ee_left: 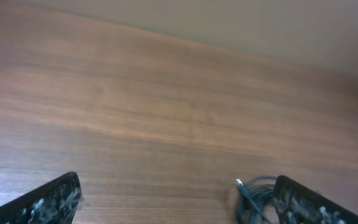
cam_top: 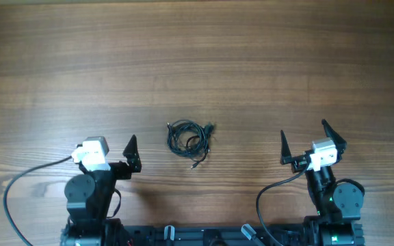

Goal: Untangle cables
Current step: 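Move the left gripper forward over the black cable bundle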

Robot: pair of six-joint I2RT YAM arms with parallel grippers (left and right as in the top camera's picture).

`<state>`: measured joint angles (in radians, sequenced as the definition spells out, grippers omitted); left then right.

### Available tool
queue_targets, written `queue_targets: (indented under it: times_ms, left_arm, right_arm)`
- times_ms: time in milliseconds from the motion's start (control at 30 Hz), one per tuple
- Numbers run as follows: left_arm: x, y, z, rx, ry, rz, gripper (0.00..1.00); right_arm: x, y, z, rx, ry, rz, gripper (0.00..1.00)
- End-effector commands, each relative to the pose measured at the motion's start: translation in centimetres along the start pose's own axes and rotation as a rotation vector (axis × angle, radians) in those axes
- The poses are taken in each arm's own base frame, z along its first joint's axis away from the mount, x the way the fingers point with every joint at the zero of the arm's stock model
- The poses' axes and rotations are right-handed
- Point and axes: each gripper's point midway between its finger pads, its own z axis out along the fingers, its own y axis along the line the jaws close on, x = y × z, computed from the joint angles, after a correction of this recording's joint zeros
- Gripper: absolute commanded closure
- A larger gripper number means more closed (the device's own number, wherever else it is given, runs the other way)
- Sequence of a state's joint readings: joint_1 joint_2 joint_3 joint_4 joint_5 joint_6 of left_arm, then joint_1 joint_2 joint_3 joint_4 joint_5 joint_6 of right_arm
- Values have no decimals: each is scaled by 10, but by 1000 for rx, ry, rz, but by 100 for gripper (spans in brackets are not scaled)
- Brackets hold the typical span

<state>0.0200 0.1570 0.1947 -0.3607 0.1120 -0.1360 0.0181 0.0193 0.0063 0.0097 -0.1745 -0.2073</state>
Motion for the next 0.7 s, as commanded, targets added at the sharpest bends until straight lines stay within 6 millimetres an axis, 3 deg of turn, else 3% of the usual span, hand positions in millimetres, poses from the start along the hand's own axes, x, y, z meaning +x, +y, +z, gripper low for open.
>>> queue_targets:
  times_ms: [0, 100, 367, 433, 667]
  left_arm:
    - [-18, -16, -5, 51, 84, -18, 0]
    - [-25, -31, -1, 106, 232, -46, 0]
    - [-45, -38, 7, 55, 563, -108, 0]
    - [-49, -48, 10, 77, 636, -73, 0]
    - [-34, -87, 28, 128, 787, 57, 0]
  right_arm:
    - [0, -3, 0, 18, -2, -3, 0]
    - [0, -3, 0, 18, -2, -3, 0]
    - [0, -3, 0, 18, -2, -3, 0]
    - [0, -3, 0, 18, -2, -3, 0]
    - [0, -3, 0, 18, -2, -3, 0]
